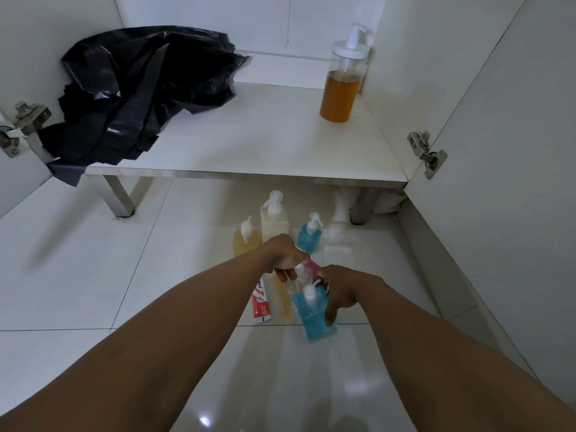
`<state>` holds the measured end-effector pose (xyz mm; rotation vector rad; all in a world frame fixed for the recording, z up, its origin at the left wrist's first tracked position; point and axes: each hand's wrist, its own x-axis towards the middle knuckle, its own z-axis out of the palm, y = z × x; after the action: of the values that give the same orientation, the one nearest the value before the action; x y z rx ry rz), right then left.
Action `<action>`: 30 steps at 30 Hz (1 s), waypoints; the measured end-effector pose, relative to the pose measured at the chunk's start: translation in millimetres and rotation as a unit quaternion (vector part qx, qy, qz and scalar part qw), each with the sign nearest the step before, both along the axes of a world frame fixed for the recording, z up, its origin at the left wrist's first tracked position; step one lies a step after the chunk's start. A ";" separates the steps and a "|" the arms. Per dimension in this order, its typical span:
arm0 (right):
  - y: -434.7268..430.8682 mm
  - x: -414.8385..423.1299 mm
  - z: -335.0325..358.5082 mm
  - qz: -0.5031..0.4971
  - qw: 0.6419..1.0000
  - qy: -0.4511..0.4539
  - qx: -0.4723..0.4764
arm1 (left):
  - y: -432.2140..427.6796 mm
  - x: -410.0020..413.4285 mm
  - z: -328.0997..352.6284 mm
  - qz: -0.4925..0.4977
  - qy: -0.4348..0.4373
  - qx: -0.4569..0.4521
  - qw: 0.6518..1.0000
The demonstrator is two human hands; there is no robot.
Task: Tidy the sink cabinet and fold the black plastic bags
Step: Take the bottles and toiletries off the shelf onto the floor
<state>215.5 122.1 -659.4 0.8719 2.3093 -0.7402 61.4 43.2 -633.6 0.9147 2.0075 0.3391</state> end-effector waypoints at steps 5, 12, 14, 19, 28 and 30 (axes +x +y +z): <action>-2.4 4.6 -9.2 -0.035 0.998 0.043 0.004 | 7.3 6.1 -1.4 0.042 -0.027 0.024 0.998; -9.1 2.8 -20.6 -0.089 0.989 0.111 0.036 | 13.4 7.0 -5.2 0.076 -0.028 0.061 0.995; -10.1 2.3 -20.2 -0.093 0.988 0.117 0.044 | 14.7 6.3 -4.5 0.068 -0.015 0.063 0.996; -4.0 1.4 6.6 -0.078 0.989 0.123 0.011 | 14.3 2.6 0.7 0.025 0.068 0.073 0.995; 83.5 -28.5 133.8 -0.068 0.981 0.109 0.143 | 39.7 -1.0 82.2 -0.004 0.262 0.223 0.939; 98.9 -36.0 165.2 -0.060 0.972 0.139 0.181 | 53.5 -2.8 116.8 0.010 0.277 0.271 0.922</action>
<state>179.5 221.1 -494.2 1.1388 2.7144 -0.5233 58.7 96.7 -516.8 1.4599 2.4930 0.7390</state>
